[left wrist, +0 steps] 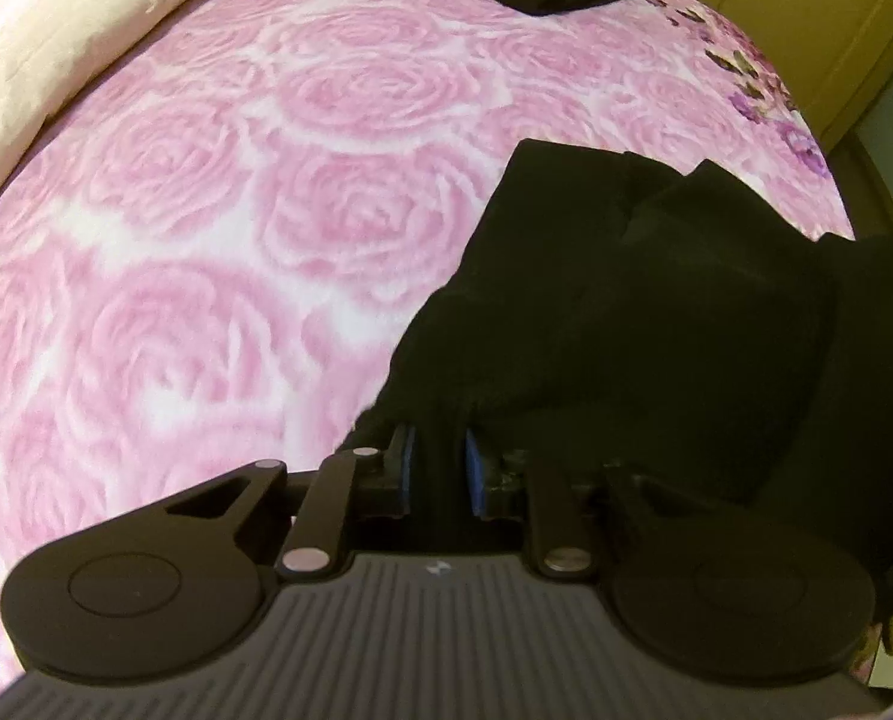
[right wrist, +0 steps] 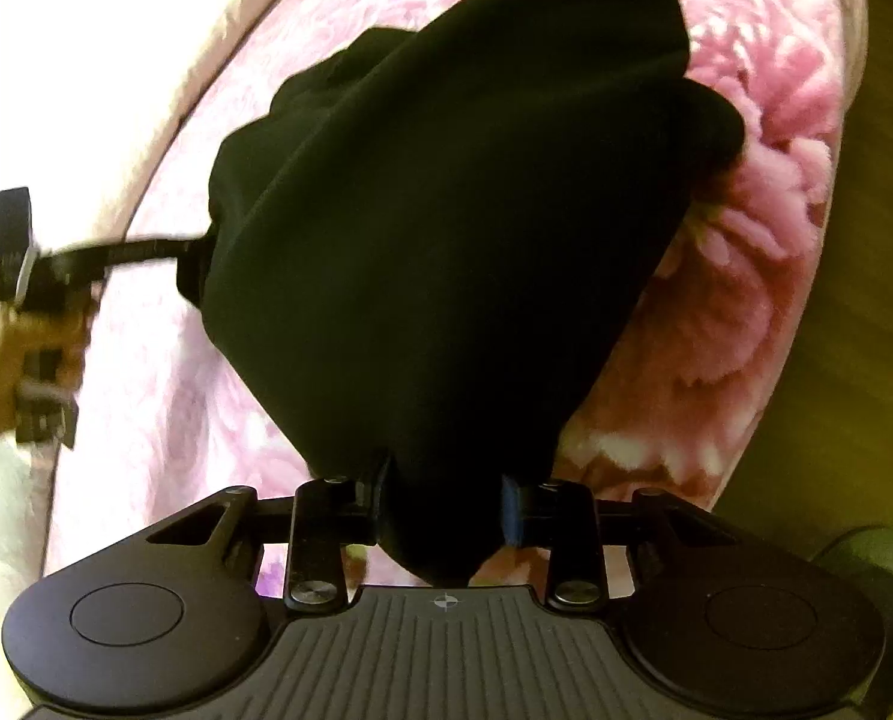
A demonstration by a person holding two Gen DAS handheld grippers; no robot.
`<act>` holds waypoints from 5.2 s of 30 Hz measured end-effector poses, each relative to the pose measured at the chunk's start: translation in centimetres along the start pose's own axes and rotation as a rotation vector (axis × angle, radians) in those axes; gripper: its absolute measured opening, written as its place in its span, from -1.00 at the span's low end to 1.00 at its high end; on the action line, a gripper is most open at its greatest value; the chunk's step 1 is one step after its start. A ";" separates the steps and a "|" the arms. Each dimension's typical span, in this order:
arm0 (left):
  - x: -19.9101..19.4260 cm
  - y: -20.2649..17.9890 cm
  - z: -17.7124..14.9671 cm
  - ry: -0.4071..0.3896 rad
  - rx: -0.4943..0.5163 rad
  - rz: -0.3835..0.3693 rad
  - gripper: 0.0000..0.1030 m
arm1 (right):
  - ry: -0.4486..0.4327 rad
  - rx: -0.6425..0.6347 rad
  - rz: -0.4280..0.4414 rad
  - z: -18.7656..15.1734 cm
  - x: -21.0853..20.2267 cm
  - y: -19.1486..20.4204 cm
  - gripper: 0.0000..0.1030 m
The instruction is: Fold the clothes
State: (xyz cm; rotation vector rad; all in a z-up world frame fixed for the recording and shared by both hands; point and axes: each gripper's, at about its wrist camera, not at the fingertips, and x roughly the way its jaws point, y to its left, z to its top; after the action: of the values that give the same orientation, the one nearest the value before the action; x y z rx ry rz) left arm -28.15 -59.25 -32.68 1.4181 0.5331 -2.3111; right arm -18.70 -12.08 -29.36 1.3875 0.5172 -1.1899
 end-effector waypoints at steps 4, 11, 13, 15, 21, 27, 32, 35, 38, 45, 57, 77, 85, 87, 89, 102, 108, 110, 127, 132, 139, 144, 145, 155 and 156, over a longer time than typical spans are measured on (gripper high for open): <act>-1.8 -0.2 -0.5 -0.002 0.046 0.014 -0.57 | 0.024 0.005 0.015 0.4 -0.2 -0.3 -0.34; -7.9 -3.2 -6.4 -0.101 0.534 0.224 0.12 | 0.004 -0.143 -0.083 0.9 -3.3 2.5 0.52; -8.0 -4.9 -9.4 -0.141 0.771 0.266 0.32 | -0.030 -0.216 -0.115 0.7 -4.4 3.8 0.52; -7.1 -6.5 -12.1 -0.151 0.994 0.275 0.32 | -0.069 -0.333 -0.154 0.0 -5.1 5.6 0.52; -2.0 -8.9 -15.8 -0.236 1.419 0.324 0.06 | -0.099 -0.869 -0.234 -4.7 -0.9 12.3 0.51; 0.3 -7.9 -15.1 -0.251 1.579 0.310 -0.20 | -0.053 -1.253 -0.378 -9.1 7.3 14.2 0.51; -0.1 -6.2 -13.8 -0.227 1.559 0.336 -0.60 | -0.095 -1.399 -0.525 -10.2 8.4 11.1 -0.39; 0.1 -6.1 -13.2 -0.219 1.516 0.346 -0.63 | -0.117 -1.408 -0.531 -9.6 6.8 9.7 -0.49; 0.2 -6.9 -13.0 -0.221 1.474 0.354 -0.65 | -0.099 -1.409 -0.522 -9.0 6.3 8.7 -0.49; -2.1 -7.0 -14.7 -0.238 1.454 0.396 -0.17 | -0.086 -1.411 -0.503 -8.7 5.8 9.2 -0.48; -0.2 -6.4 -13.1 -0.231 1.468 0.389 -0.36 | -0.079 -1.384 -0.488 -8.8 5.8 9.2 -0.42; -8.6 -6.0 -2.5 -0.203 0.686 0.111 -0.35 | -0.142 -1.148 -0.381 -6.5 -2.6 9.5 0.07; -1.2 -9.6 2.0 -0.141 0.644 0.064 -0.41 | -0.245 -0.955 -0.333 1.7 0.0 8.6 0.07; 0.6 -8.5 2.2 -0.122 0.630 0.074 -0.21 | -0.235 -0.908 -0.329 2.8 0.3 6.9 0.07; 1.4 -7.7 2.5 -0.125 0.582 0.071 0.00 | -0.225 -0.863 -0.338 3.6 0.4 4.9 0.07; -3.3 -8.1 5.5 -0.114 0.401 -0.036 -0.28 | -0.239 -0.719 -0.300 5.1 -3.6 4.1 0.07; 1.5 -12.7 7.3 -0.033 0.588 -0.087 -0.47 | -0.198 -0.743 -0.214 7.7 -0.2 4.6 0.06; 3.9 -13.3 7.5 -0.020 0.660 -0.005 -0.44 | -0.167 -0.765 -0.242 7.9 0.6 3.4 0.06; 3.2 -12.9 10.8 -0.059 0.528 -0.094 -0.28 | -0.173 -0.686 -0.241 6.7 -1.6 2.7 0.07; 6.7 -14.4 11.1 -0.050 0.644 -0.002 -0.44 | -0.155 -0.709 -0.268 7.0 -0.1 1.4 0.06; 8.0 -12.6 14.1 -0.021 0.537 0.027 -0.10 | -0.161 -0.640 -0.298 6.6 -2.4 0.9 0.07; 4.6 -10.6 14.0 -0.062 0.463 0.040 -0.32 | -0.212 -0.687 -0.243 7.4 -2.6 2.9 0.06; 3.4 -10.0 13.7 -0.072 0.435 0.036 -0.32 | -0.218 -0.686 -0.240 7.7 -2.4 3.0 0.06; 4.5 -13.1 7.6 0.003 0.511 -0.010 -0.29 | -0.229 -0.653 -0.246 9.4 0.2 0.6 0.06; 5.1 -12.8 7.9 -0.006 0.497 -0.002 -0.31 | -0.230 -0.652 -0.251 9.0 0.1 0.4 0.06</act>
State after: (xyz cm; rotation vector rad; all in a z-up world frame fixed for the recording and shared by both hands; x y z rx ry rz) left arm -42.66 -52.78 -32.42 1.6124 -0.0563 -2.5597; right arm -21.48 -20.47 -27.49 0.6351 0.8404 -1.2116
